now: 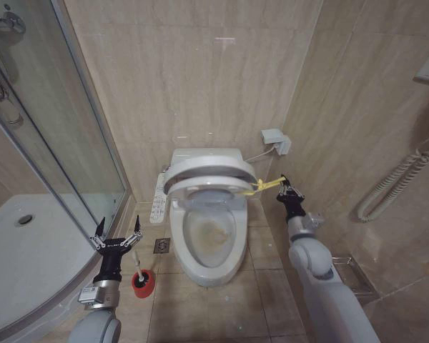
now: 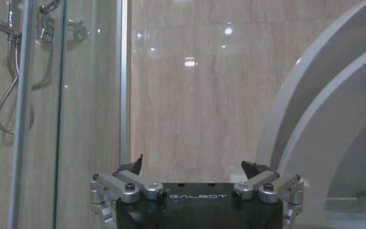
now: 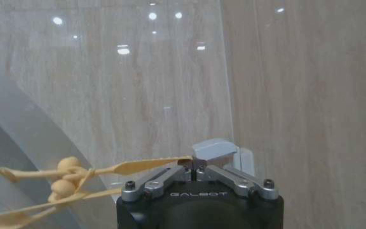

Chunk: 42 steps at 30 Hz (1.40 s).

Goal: Open the toilet lid, clean the toilet bowl with a toilet brush, close the toilet lid, and flush.

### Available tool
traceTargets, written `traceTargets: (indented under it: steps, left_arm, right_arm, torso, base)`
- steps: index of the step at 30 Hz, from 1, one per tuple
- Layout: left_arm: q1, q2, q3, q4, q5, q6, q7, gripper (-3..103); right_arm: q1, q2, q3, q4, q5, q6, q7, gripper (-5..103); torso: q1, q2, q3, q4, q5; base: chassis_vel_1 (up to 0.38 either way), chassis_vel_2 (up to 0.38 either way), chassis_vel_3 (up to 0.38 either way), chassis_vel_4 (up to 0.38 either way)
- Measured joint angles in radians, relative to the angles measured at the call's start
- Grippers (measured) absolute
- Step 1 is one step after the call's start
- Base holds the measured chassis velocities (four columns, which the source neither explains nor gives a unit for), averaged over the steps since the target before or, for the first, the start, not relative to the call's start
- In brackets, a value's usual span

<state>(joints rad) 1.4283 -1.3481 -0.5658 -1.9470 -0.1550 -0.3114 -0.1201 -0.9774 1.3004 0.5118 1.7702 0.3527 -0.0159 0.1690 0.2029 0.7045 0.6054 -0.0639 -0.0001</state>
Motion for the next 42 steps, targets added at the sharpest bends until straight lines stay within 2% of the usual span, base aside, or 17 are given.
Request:
traceTargets:
  steps: [18, 42]
  left_arm:
    - [0.000, 0.000, 0.000, 0.000, 0.000, 0.000, 0.000, 100]
    - [0.000, 0.000, 0.000, 0.000, 0.000, 0.000, 0.000, 100]
  right_arm:
    - [0.344, 0.017, -0.128, -0.286, 0.015, -0.004, 0.023, 1]
    - [0.573, 0.055, -0.221, -0.533, -0.022, 0.030, 0.015, 1]
  torso:
    - [0.000, 0.000, 0.000, -0.0007, -0.0001]
    - [0.000, 0.000, 0.000, -0.0002, 0.0001]
  base:
    - [0.000, 0.000, 0.000, 0.000]
    - [0.000, 0.000, 0.000, 0.000]
